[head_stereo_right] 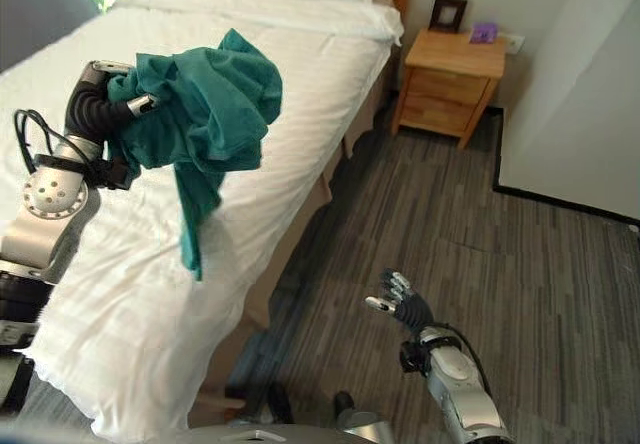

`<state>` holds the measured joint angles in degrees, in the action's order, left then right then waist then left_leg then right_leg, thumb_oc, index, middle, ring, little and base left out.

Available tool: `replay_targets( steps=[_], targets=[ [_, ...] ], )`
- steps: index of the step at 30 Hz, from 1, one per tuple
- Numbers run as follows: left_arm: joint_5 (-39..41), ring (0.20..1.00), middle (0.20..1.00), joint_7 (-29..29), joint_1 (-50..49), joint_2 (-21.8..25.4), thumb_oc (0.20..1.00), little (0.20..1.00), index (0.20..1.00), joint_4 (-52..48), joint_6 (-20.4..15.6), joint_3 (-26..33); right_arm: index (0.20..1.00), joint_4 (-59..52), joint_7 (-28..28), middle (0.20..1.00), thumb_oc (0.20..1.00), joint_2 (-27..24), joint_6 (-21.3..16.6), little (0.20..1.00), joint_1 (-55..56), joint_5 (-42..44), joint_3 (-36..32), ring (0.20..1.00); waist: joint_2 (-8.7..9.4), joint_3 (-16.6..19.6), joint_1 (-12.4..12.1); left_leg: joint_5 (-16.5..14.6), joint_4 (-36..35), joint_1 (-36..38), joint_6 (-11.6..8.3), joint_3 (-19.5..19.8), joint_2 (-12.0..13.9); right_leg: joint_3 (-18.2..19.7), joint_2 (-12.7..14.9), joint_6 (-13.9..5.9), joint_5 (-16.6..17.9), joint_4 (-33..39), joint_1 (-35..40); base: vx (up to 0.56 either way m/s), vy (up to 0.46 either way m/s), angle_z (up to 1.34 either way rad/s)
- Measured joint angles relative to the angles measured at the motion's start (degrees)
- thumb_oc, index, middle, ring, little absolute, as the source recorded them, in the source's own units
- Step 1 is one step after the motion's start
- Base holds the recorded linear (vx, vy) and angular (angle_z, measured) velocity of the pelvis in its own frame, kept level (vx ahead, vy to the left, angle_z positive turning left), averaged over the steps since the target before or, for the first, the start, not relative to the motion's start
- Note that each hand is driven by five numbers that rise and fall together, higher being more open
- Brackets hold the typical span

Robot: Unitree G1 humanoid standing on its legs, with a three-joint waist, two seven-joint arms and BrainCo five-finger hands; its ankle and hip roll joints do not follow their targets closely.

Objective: Pick up bed clothes into laundry basket.

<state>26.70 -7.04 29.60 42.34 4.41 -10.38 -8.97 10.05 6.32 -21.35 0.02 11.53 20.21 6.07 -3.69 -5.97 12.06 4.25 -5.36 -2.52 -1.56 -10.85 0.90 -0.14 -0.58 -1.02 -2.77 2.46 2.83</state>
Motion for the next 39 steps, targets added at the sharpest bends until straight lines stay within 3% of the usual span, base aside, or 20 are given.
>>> replay_targets(
  steps=[1,2,3,5,6,7,8,10,11,12,13,15,18,22,24,26,28,29,32,39],
  targets=[
    [0.18,0.200,0.200,-0.65,-0.95,-3.61,0.200,0.200,0.200,-2.62,-0.27,0.24,1.000,0.04,-0.34,1.000,1.000,1.07,-0.10,1.000,-0.07,0.08,-0.95,1.000,1.58,-0.70,0.95,0.54,2.63,-0.88,0.07,0.47,0.13,1.28,0.09,-0.53,-1.20,-3.95,-2.78,-0.23,0.107,-0.94],
    [0.23,0.200,0.200,-1.77,-2.57,-6.72,0.200,0.200,0.200,-7.28,-1.83,0.88,1.000,0.43,-1.70,1.000,1.000,5.04,-1.58,1.000,-2.70,0.29,-0.89,1.000,6.06,-1.88,0.46,-0.22,15.31,-6.31,1.04,5.90,-1.76,7.25,0.96,-1.21,-2.06,-9.17,-6.42,-0.12,0.162,-2.80],
    [0.17,0.200,0.200,-1.43,-5.50,-7.04,0.200,0.200,0.200,-8.20,-2.24,0.83,1.000,1.57,-2.12,1.000,1.000,3.99,-2.27,1.000,-6.95,0.56,0.50,1.000,7.56,-2.75,-1.98,-7.00,22.50,-8.48,-0.17,20.87,-6.68,15.90,-0.04,-2.84,1.54,-8.33,-8.09,-0.17,0.293,-3.51],
    [0.07,0.200,0.200,-1.17,-12.94,-11.48,0.200,0.200,0.200,-10.20,-2.08,6.01,1.000,-0.19,-2.20,1.000,1.000,2.07,-3.22,1.000,-7.00,0.92,-2.84,1.000,5.16,-4.62,0.00,-10.95,25.87,-5.64,5.62,38.26,-16.57,29.44,-4.97,-6.77,1.63,-8.56,-9.56,-0.24,0.366,-3.87],
    [0.08,0.200,0.200,-1.28,-18.48,-15.29,0.200,0.200,0.200,-11.24,-3.67,9.90,1.000,-1.15,-2.22,1.000,1.000,3.30,-4.36,1.000,-5.64,1.27,-7.02,1.000,3.01,-4.08,-1.94,-8.92,22.96,-5.10,8.55,38.63,-18.46,32.42,-6.00,-8.22,2.71,-8.12,-12.52,-0.26,0.232,-3.74],
    [-0.23,0.200,0.200,-0.74,-18.90,-14.40,0.200,0.200,0.200,-9.39,-3.09,11.08,1.000,-0.35,-2.66,1.000,1.000,5.33,-4.37,1.000,-3.82,1.44,-9.69,1.000,4.84,-5.66,1.00,-7.29,20.58,-5.81,12.26,32.25,-17.64,29.13,-4.37,-10.05,4.83,-7.84,-16.15,-0.27,0.166,-2.79],
    [-0.29,0.200,0.200,-0.61,-18.46,-15.00,0.200,0.200,0.200,-8.67,-2.65,11.53,1.000,-0.52,-3.81,1.000,1.000,6.63,-4.10,1.000,-0.13,2.43,-11.69,1.000,6.08,-7.14,4.12,-6.73,21.76,-7.69,12.38,29.60,-17.43,25.85,-2.89,-10.55,4.28,-7.59,-17.97,-0.26,0.030,-2.00],
    [-0.73,0.200,0.200,0.57,-21.16,-11.27,0.200,0.200,0.200,-7.21,-1.96,12.42,1.000,-0.36,-4.86,1.000,1.000,6.93,-3.09,1.000,5.19,2.93,-13.13,1.000,7.74,-7.91,2.02,-7.00,20.23,-12.19,10.42,19.21,-13.89,18.35,-1.32,-12.37,3.89,-9.86,-24.78,-0.37,0.065,-2.68],
    [-1.02,0.200,0.200,0.99,-22.93,-10.86,0.200,0.200,0.200,-6.51,-1.16,14.09,1.000,-0.29,-5.27,1.000,1.000,6.91,-2.97,1.000,5.63,2.90,-14.02,1.000,7.35,-8.61,1.63,-6.79,19.73,-12.88,10.05,14.35,-11.28,7.53,1.77,-11.11,2.08,-14.59,-25.90,-0.50,0.135,-3.27],
    [-0.90,0.200,0.200,1.17,-30.37,-12.73,0.200,0.200,0.200,-6.48,-0.91,18.63,1.000,-1.02,-5.77,1.000,1.000,6.84,-3.21,1.000,5.11,2.87,-13.37,1.000,6.19,-9.16,0.63,-6.63,18.84,-11.93,11.25,5.83,-7.21,-11.84,9.59,-6.22,-2.90,-27.24,-23.98,-0.40,0.112,-3.09],
    [-0.78,0.200,0.200,1.05,-34.42,-15.17,0.200,0.200,0.200,-6.05,-0.85,20.87,1.000,-2.05,-5.90,1.000,1.000,7.51,-3.62,1.000,4.67,2.80,-12.91,1.000,5.13,-9.35,-1.38,-7.02,17.60,-9.90,10.88,1.19,-4.81,-19.22,14.71,-3.91,-5.40,-32.81,-20.63,-0.26,0.086,-3.23],
    [-0.56,0.200,0.200,0.84,-35.55,-16.44,0.200,0.200,0.200,-5.72,0.91,20.80,1.000,-2.43,-5.92,1.000,1.000,7.77,-3.72,1.000,5.51,2.30,-12.76,1.000,2.38,-9.76,-6.70,-5.86,14.75,-7.98,11.40,-2.03,-2.05,-18.63,16.59,-5.27,-5.93,-30.96,-13.15,-0.14,0.046,-2.12],
    [-0.49,0.200,0.200,0.76,-40.49,-18.86,0.200,0.200,0.200,-10.83,0.58,25.71,1.000,-3.80,-6.79,1.000,1.000,8.79,-3.27,1.000,-3.40,-0.05,-12.20,1.000,0.56,-9.42,-12.40,-3.72,8.61,-6.52,6.60,-11.08,0.30,-28.33,25.75,-9.45,-5.04,-30.25,0.51,-0.15,-0.116,-2.01],
    [-0.54,0.200,0.200,1.07,-42.71,-18.73,0.200,0.200,0.200,-13.37,1.04,31.64,1.000,-5.32,-6.06,1.000,1.000,7.61,-3.03,1.000,-5.03,-0.08,-11.02,1.000,4.46,-7.96,-17.34,1.57,8.85,-8.63,3.28,-18.18,2.52,-34.96,20.07,-15.06,-3.38,-7.83,10.28,-0.04,-0.303,-1.43],
    [-0.59,0.200,0.200,1.26,-42.06,-20.12,0.200,0.200,0.200,-12.79,1.53,29.50,1.000,-4.67,-6.24,1.000,1.000,5.25,-2.85,1.000,-0.81,-0.06,-11.79,1.000,2.92,-6.40,-15.26,3.81,5.60,-8.16,1.23,-13.86,4.12,-36.06,15.55,-13.62,-2.87,-5.38,11.53,0.03,-0.431,0.06],
    [-0.56,0.200,0.200,1.13,-40.55,-20.65,0.200,0.200,0.200,-12.66,1.58,28.69,1.000,-4.09,-5.91,1.000,1.000,2.64,-1.65,1.000,2.97,-0.02,-11.83,1.000,1.19,-5.73,-13.48,4.52,7.37,-10.55,1.09,-10.86,11.16,-26.26,7.22,-4.80,-10.32,-10.52,6.53,-0.02,-0.273,0.20],
    [-0.56,0.200,0.200,1.06,-39.06,-19.59,0.200,0.200,0.200,-11.74,1.73,28.85,1.000,-3.73,-5.98,1.000,1.000,2.49,-1.48,1.000,4.00,0.10,-12.28,1.000,3.21,-5.96,-13.64,1.30,10.80,-12.53,-2.44,-10.77,13.76,-24.19,5.70,-4.00,-11.24,-12.37,4.27,-0.11,-0.152,-0.13],
    [-0.54,0.200,0.200,0.75,-38.70,-19.62,0.200,0.200,0.200,-10.32,1.77,27.75,1.000,-2.43,-6.02,1.000,1.000,1.90,-1.49,1.000,3.99,0.11,-12.36,1.000,5.73,-5.72,-14.63,3.03,14.29,-12.30,-1.63,-4.32,11.29,-23.06,6.46,-3.10,-10.60,-13.17,2.95,-0.10,-0.112,-0.56],
    [-0.63,0.200,0.200,1.10,-38.25,-20.14,0.200,0.200,0.200,-8.36,1.79,24.36,1.000,-2.50,-5.99,1.000,1.000,-0.40,-1.52,1.000,2.36,0.30,-13.20,1.000,5.94,-4.98,-15.54,2.12,12.40,-8.48,-3.84,10.25,2.31,-20.13,6.23,-2.42,-9.34,-13.14,-0.21,0.06,-0.065,-0.37],
    [-1.02,0.200,0.200,1.26,-36.42,-20.14,0.200,0.200,0.200,-8.20,2.21,21.37,1.000,-2.34,-3.91,1.000,1.000,1.55,-0.79,1.000,0.73,1.15,-7.63,1.000,4.56,-6.91,-16.96,1.85,12.28,-7.43,-4.07,16.40,2.91,-19.22,3.88,-2.50,-7.83,-10.31,1.23,0.06,0.034,-0.10]
  ],
)
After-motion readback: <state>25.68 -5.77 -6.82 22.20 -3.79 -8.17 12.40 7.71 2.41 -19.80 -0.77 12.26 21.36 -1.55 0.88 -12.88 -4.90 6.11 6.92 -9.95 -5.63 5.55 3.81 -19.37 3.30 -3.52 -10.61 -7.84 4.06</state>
